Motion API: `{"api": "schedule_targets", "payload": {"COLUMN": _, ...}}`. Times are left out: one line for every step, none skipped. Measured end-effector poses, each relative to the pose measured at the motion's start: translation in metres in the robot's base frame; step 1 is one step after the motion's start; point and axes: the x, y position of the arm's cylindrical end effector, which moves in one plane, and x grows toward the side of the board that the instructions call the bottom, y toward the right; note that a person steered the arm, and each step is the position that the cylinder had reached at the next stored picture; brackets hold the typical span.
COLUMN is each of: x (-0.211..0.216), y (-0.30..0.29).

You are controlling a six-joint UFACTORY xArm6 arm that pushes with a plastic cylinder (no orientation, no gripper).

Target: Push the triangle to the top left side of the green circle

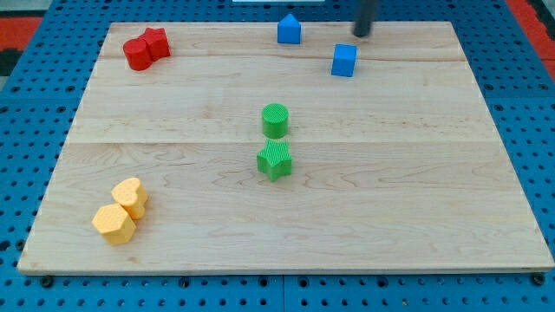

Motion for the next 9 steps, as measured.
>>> {"api": "schedule_targets", "payload": {"x": 0.0, "y": -0.041}}
{"api": "schedule_targets", "payload": {"x": 0.031, "y": -0.16}}
{"api": "schedule_targets", "payload": {"x": 0.06, "y": -0.16}}
{"api": "schedule_targets", "payload": {"x": 0.056, "y": -0.147}}
{"api": "schedule_targets", "payload": {"x": 0.045, "y": -0.134}}
{"api": "schedule_targets", "payload": {"x": 0.029, "y": -0.13}}
{"api": "schedule_targets", "payload": {"x": 0.021, "y": -0.129}}
{"api": "schedule_targets", "payload": {"x": 0.021, "y": -0.129}}
{"api": "schedule_targets", "payload": {"x": 0.021, "y": -0.129}}
